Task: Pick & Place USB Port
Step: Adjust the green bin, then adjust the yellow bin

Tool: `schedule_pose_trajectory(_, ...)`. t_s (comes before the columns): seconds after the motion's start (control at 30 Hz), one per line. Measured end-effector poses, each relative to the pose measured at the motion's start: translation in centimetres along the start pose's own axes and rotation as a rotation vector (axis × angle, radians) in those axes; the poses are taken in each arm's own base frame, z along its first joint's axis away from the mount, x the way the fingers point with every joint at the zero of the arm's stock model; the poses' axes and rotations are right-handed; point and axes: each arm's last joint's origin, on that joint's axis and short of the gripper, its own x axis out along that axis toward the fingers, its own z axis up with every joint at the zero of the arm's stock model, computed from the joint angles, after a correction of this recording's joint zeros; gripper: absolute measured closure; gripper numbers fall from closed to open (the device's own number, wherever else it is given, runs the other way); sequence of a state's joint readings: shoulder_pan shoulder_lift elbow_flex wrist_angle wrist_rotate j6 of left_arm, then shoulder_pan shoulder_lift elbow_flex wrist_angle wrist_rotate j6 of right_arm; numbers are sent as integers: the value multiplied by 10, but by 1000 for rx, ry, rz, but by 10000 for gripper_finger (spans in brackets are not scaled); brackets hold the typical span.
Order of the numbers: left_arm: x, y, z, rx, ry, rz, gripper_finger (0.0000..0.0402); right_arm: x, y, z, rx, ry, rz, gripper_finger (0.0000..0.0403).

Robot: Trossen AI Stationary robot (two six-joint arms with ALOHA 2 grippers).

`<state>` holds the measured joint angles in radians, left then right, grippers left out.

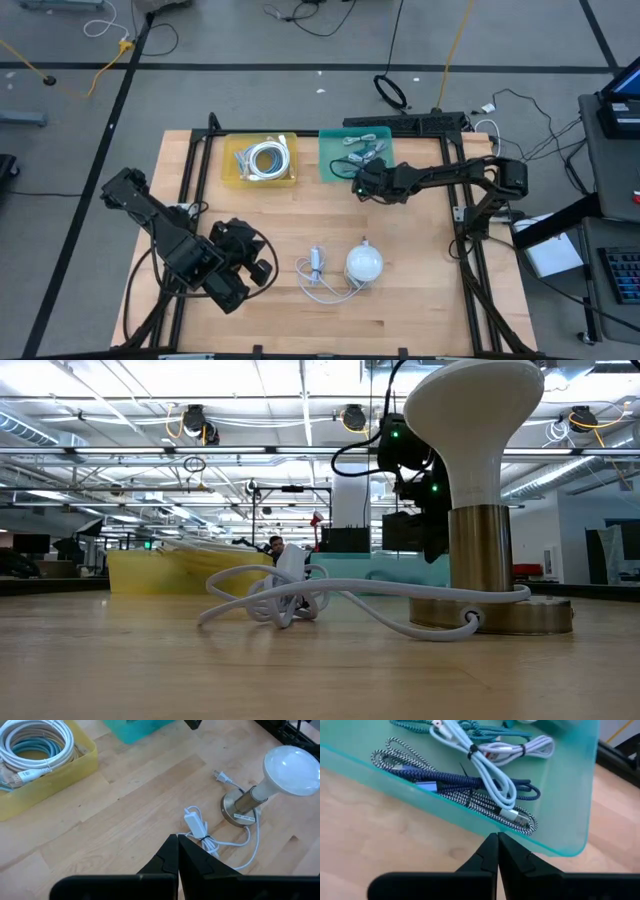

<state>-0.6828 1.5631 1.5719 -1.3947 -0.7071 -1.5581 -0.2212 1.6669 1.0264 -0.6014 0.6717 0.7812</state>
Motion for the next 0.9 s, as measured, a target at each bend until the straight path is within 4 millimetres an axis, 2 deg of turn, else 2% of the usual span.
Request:
schedule_pose_trajectory(0.13,2,2,2,-1,15,19,401,-13,-6,6,19,-18,46,403)
schedule_pose_trajectory(0.33,10,19,5,-13,64,187,401,-85,-15,8,30,-203,260,403)
schedule_pose_trajectory(0.47,37,45,5,-35,133,263,401,-141,-31,8,99,-344,472,403)
schedule_pose_trajectory(0.53,61,60,0,-53,207,278,401,-165,-41,6,128,-400,544,403)
schedule_pose_trajectory(0.63,99,84,-16,-133,285,207,401,-196,-54,3,175,-492,596,403)
schedule_pose_trajectory(0.77,137,118,-33,-241,308,134,401,-219,-64,-1,210,-560,630,403)
schedule_pose_trajectory(0.9,155,144,-35,-279,310,196,401,-227,-62,-7,196,-562,681,403)
